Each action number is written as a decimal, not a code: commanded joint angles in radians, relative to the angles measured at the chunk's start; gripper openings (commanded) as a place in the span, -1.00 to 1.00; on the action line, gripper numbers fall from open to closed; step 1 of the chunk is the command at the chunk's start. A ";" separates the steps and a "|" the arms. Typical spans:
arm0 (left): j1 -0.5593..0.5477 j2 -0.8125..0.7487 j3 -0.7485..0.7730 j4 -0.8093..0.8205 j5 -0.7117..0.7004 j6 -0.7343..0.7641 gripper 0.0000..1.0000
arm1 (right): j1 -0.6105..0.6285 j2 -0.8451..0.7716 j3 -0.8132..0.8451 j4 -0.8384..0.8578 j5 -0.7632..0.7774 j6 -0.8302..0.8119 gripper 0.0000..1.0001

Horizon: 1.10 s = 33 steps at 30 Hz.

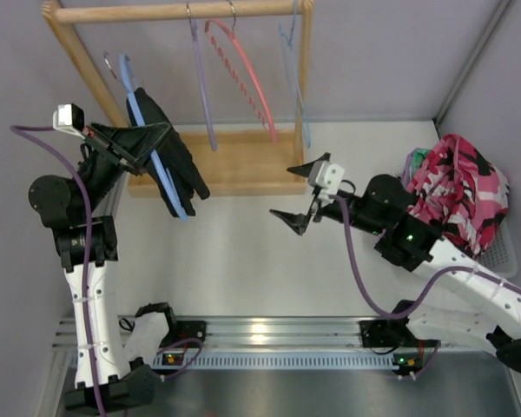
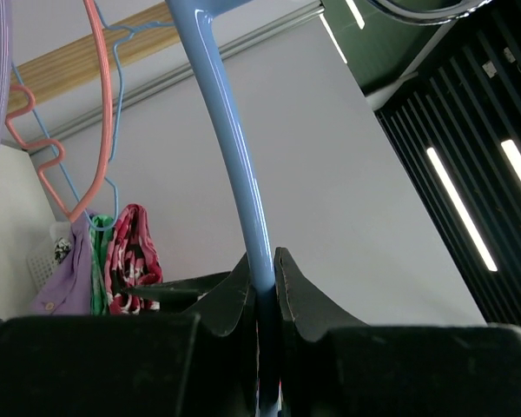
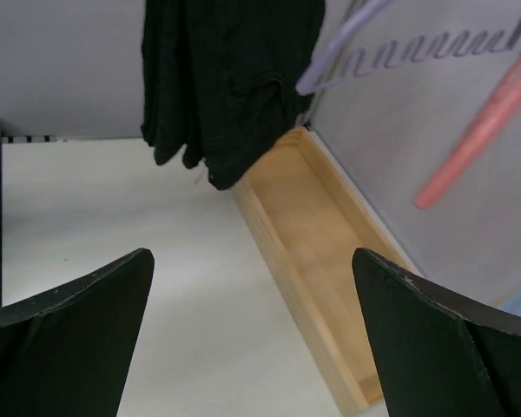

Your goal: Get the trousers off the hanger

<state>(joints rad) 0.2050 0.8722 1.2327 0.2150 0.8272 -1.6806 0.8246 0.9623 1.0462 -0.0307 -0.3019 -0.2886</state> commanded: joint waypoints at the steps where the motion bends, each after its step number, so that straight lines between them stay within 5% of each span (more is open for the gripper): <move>1: -0.001 -0.036 0.051 0.132 -0.019 0.009 -1.00 | 0.183 0.076 -0.008 0.271 0.148 -0.055 0.99; 18: -0.004 -0.088 -0.059 0.113 -0.016 -0.080 -1.00 | 0.412 0.487 0.170 0.609 0.253 -0.067 0.95; 33: -0.032 -0.114 -0.053 0.112 -0.013 -0.100 -1.00 | 0.420 0.598 0.247 0.644 0.334 -0.118 0.51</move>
<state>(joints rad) 0.1841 0.7895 1.1347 0.1570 0.8463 -1.7832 1.2388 1.5497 1.2640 0.5381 -0.0048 -0.3866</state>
